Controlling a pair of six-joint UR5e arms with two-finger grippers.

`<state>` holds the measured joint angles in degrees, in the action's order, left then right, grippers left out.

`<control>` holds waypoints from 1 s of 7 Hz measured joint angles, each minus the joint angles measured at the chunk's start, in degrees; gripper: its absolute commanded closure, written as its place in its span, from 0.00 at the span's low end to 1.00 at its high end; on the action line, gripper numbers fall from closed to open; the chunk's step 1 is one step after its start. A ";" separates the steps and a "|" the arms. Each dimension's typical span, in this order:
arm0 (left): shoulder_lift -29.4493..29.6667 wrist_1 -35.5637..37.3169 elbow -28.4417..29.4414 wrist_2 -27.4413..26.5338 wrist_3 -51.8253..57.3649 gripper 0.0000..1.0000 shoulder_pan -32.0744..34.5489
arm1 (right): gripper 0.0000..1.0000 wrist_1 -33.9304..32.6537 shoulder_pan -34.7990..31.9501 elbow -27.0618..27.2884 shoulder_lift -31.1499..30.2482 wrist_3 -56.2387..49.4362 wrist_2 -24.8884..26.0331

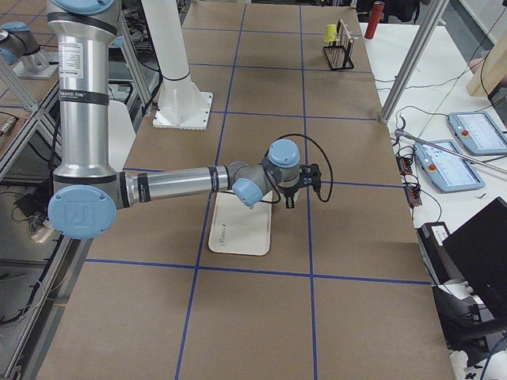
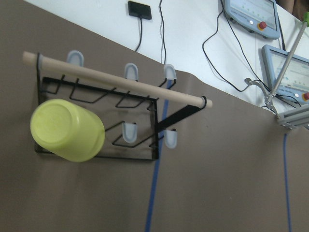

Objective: Left arm grabs green cup and hands to right arm on tray

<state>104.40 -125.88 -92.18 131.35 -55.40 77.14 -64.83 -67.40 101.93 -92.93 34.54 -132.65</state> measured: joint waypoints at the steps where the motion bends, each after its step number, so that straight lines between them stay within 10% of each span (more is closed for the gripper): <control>1: -1.31 7.19 -2.65 -3.01 8.82 0.00 0.31 | 1.00 -5.76 1.00 3.59 -1.75 -2.21 1.14; 7: -7.30 29.62 -15.18 -4.58 24.35 0.00 0.03 | 1.00 -3.42 6.41 7.15 -10.93 -2.50 1.84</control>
<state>97.10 -96.26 -107.37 126.77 -31.05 77.17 -68.25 -60.99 109.08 -103.86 32.04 -130.81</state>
